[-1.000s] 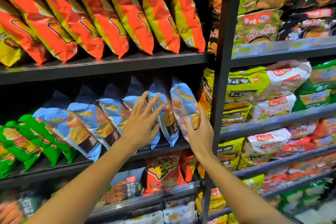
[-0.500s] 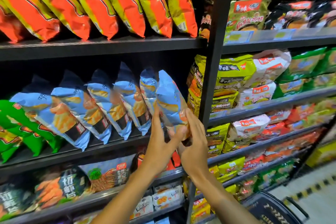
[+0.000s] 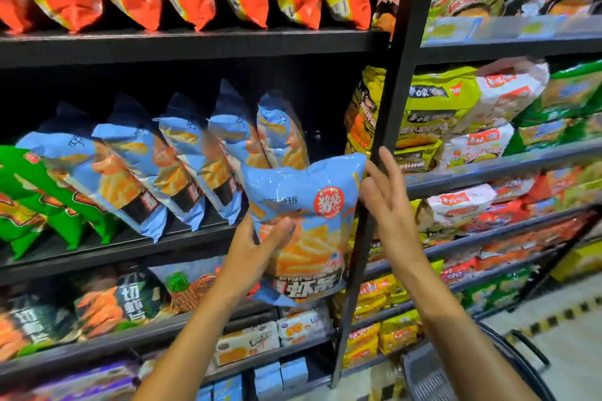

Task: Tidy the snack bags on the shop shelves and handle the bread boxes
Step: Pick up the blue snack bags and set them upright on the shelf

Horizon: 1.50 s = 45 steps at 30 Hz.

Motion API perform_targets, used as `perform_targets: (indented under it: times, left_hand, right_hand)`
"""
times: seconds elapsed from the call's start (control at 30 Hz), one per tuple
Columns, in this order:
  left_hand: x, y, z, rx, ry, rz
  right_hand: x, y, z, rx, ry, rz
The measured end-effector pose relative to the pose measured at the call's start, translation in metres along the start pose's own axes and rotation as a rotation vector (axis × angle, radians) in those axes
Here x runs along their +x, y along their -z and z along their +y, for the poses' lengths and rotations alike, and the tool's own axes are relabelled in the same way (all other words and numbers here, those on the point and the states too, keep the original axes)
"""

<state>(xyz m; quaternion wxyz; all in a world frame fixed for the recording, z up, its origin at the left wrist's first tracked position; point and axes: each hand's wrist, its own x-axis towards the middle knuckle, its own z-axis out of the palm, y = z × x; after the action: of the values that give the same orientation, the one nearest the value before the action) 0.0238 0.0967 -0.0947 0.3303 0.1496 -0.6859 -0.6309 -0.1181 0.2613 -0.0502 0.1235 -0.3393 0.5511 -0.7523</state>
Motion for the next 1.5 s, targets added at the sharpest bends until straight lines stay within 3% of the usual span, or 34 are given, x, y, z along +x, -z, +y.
perform_targets:
  times: [0.1, 0.2, 0.37, 0.5, 0.7, 0.87, 1.07, 1.5]
  left_hand:
    - [-0.009, -0.003, -0.001, 0.033, 0.025, -0.097]
    - [-0.015, -0.002, 0.003, -0.006, 0.021, -0.179]
    - [-0.011, -0.007, 0.026, -0.16, -0.109, -0.129]
    - [-0.013, -0.014, 0.037, -0.107, -0.143, -0.046]
    - [-0.017, -0.012, 0.035, -0.093, -0.233, -0.043]
    - [-0.015, -0.009, 0.033, -0.147, -0.326, -0.158]
    - [-0.009, 0.001, 0.034, -0.238, -0.288, -0.321]
    - [-0.009, -0.001, 0.032, -0.295, -0.254, -0.309]
  right_hand:
    - [-0.004, -0.004, 0.002, 0.028, -0.051, -0.069]
    - [-0.017, -0.007, 0.006, 0.044, 0.005, 0.08]
    - [-0.026, -0.007, 0.01, 0.02, 0.07, 0.135]
    - [-0.029, -0.01, 0.009, 0.017, 0.068, 0.068]
    - [-0.029, 0.011, 0.007, -0.034, 0.056, -0.194]
    - [-0.026, 0.015, 0.003, -0.07, 0.186, -0.201]
    - [-0.024, 0.016, 0.0, -0.101, 0.339, -0.296]
    - [-0.029, 0.014, -0.006, -0.175, 0.323, -0.282]
